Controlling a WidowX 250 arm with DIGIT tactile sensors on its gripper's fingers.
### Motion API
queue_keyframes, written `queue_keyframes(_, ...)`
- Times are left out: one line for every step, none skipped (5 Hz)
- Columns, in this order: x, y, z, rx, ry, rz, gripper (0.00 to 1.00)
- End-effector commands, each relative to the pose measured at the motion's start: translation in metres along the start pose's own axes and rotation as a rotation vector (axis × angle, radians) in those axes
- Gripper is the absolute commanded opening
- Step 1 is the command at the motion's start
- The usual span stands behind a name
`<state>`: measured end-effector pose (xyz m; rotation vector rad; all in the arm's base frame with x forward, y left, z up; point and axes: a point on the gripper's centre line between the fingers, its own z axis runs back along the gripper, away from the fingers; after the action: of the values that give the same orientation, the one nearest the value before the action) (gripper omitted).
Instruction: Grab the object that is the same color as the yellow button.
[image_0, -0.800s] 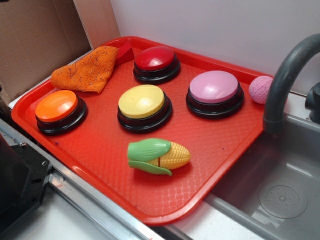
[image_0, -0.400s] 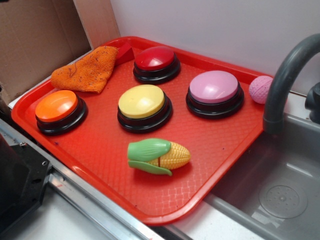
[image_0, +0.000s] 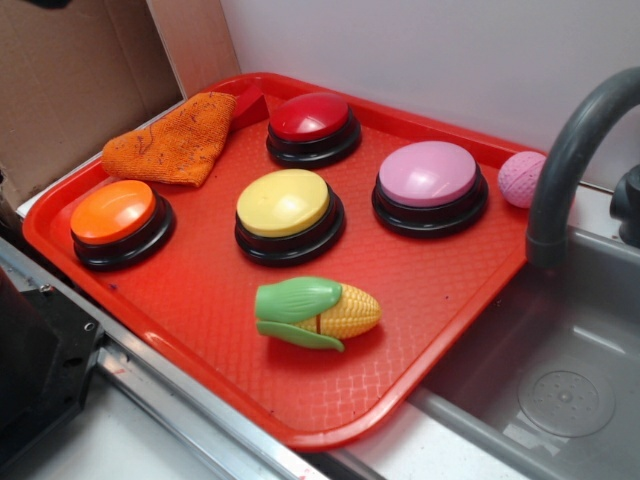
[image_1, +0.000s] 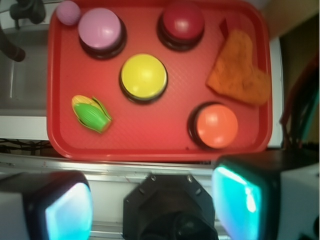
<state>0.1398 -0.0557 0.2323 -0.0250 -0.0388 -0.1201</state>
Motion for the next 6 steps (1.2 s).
queue_keyframes(0.038,-0.06,-0.021,0.065,0.052,-0.234,1.0)
queue_keyframes(0.044,-0.063,-0.063,0.107,0.117,-0.293,1.0)
queue_keyframes(0.052,-0.052,-0.111,0.164,0.211,-0.323,1.0)
queue_keyframes(0.05,-0.053,-0.152,0.175,0.263,-0.379,1.0)
queue_keyframes(0.045,-0.057,-0.173,0.189,0.294,-0.411,1.0)
queue_keyframes(0.034,-0.064,-0.18,0.166,0.274,-0.44,1.0)
